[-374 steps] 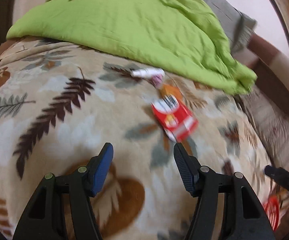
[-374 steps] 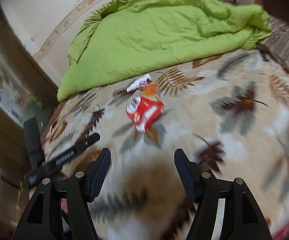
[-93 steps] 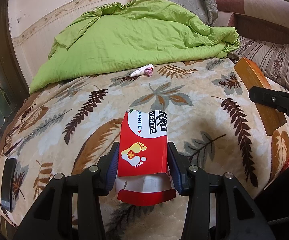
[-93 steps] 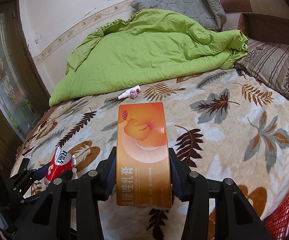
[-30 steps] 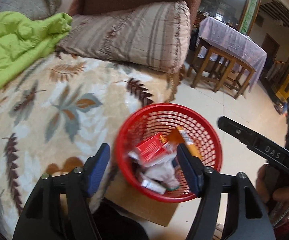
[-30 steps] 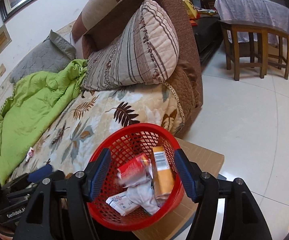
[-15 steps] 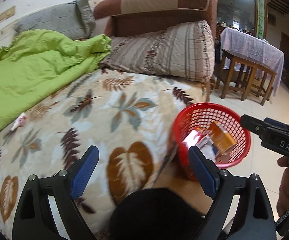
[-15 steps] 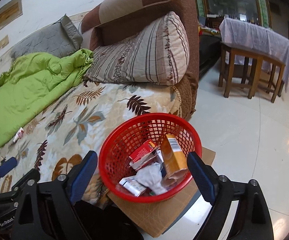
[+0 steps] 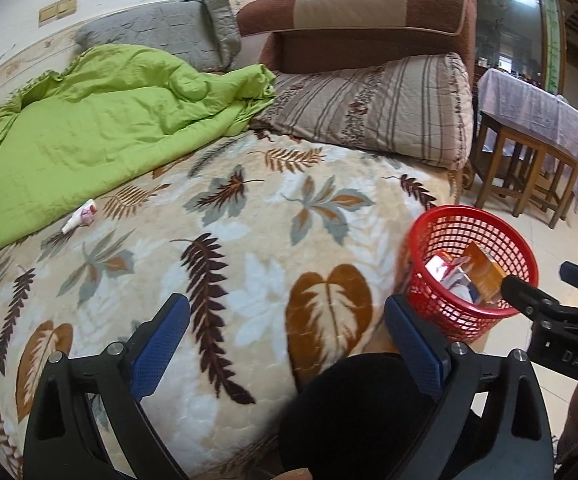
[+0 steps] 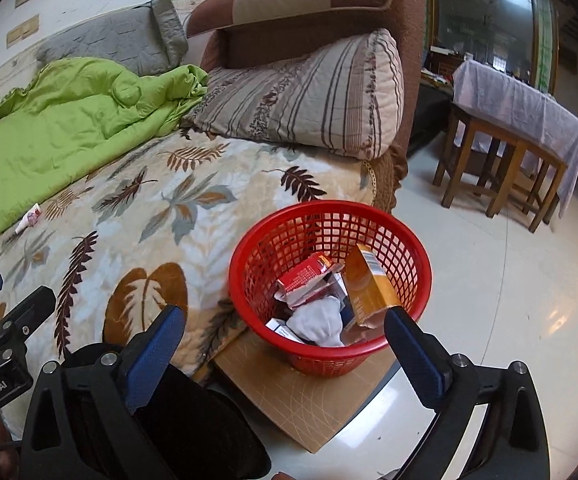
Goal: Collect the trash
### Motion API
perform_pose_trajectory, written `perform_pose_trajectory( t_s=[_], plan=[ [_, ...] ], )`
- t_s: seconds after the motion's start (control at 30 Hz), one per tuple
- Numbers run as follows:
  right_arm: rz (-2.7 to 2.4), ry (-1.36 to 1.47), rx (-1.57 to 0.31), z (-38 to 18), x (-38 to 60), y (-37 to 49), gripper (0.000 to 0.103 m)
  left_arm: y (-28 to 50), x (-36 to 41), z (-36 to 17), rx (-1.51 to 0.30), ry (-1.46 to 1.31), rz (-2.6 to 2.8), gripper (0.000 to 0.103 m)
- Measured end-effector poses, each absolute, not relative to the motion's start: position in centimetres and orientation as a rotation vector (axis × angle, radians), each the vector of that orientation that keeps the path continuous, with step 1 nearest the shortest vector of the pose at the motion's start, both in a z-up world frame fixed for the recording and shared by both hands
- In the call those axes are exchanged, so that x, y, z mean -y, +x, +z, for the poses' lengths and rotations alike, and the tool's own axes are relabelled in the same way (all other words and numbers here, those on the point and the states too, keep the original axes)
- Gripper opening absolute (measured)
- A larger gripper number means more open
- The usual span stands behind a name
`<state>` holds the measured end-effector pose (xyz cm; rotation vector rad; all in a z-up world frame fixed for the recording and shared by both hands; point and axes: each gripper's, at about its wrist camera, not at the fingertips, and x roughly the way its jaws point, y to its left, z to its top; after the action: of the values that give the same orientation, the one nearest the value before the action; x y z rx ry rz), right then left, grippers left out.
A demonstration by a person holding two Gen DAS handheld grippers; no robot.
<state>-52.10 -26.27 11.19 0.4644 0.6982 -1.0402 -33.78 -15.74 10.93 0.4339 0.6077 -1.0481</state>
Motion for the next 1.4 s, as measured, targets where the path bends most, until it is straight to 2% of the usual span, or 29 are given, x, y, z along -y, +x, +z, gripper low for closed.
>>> perform_pose_trajectory(
  t_s=[0.97,1.4],
  plan=[
    [-1.076,0.484,-0.696,10.89,26.92,-51.98,0.102,-33.56,15.39,10.29,-0.527,0.489,-1.009,0.097],
    [-1.105,0.47,-0.702,10.72,26.92,-52.05,0.102,-33.49,15.22,10.1,-0.545,0.465,-1.04,0.097]
  ],
)
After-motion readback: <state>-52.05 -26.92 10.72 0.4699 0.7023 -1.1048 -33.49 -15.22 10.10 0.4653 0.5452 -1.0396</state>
